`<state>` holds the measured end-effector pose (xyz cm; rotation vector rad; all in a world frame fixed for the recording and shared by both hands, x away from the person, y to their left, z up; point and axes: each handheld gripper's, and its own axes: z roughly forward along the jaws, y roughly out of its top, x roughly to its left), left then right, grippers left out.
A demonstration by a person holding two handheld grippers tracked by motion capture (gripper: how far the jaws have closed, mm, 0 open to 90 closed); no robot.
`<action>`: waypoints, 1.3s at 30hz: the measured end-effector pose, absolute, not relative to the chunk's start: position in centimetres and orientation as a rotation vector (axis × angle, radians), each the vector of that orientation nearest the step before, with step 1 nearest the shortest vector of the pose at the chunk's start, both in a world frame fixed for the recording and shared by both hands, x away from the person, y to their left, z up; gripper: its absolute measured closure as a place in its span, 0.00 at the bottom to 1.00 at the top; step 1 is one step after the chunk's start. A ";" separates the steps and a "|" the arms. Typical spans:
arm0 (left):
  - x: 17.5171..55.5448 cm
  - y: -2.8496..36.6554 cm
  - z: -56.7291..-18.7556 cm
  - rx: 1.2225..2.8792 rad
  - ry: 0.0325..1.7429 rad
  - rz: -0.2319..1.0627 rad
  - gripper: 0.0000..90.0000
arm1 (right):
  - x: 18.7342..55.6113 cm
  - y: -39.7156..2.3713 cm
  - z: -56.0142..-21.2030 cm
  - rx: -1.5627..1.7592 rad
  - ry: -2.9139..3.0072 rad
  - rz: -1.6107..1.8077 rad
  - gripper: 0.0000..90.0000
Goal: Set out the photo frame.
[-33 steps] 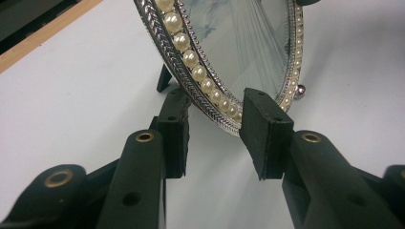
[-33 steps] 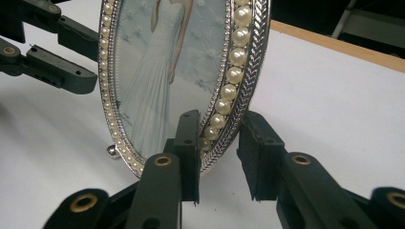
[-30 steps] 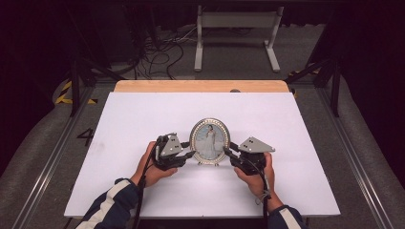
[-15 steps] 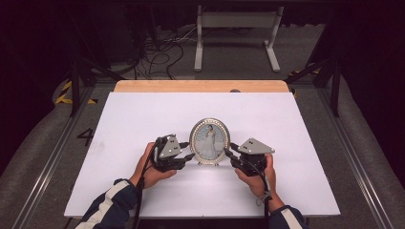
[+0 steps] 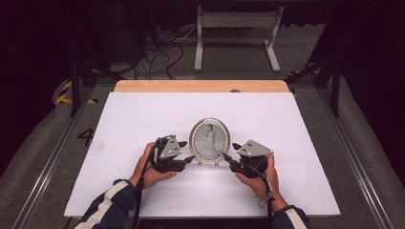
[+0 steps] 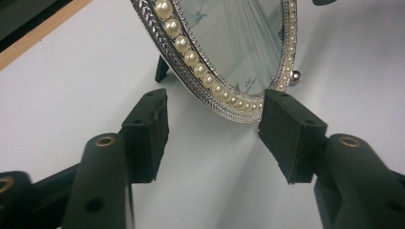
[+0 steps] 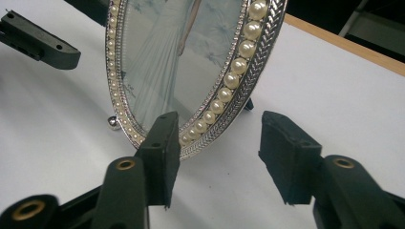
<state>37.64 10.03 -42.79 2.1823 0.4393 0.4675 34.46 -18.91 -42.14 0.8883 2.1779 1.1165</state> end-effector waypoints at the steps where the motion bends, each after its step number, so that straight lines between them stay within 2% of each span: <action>1: 37.6 10.0 -42.8 2.182 0.439 0.468 0.44 | 34.5 -18.9 -42.1 0.888 2.178 1.116 0.53; 2: 37.6 10.0 -42.8 2.185 0.441 0.473 0.44 | 34.5 -18.9 -42.1 0.883 2.179 1.114 0.51; 5: 37.6 9.9 -42.9 2.201 0.450 0.493 0.33 | 34.6 -18.9 -42.1 0.892 2.180 1.113 0.43; 13: 37.6 10.0 -43.2 2.198 0.465 0.457 0.16 | 34.8 -18.8 -42.2 0.863 2.233 1.107 0.27; 15: 37.5 10.0 -43.2 2.197 0.466 0.459 0.09 | 34.7 -18.6 -42.2 0.817 2.277 1.089 0.23; 17: 37.5 10.1 -43.2 2.190 0.463 0.450 0.07 | 34.6 -18.3 -42.1 0.805 2.283 1.062 0.18; 23: 37.2 9.8 -43.6 2.218 0.419 0.459 0.05 | 34.7 -18.4 -42.7 0.820 2.289 1.100 0.10; 39: 36.4 11.1 -43.8 2.242 0.429 0.498 0.05 | 34.6 -19.3 -43.3 0.866 2.251 1.020 0.11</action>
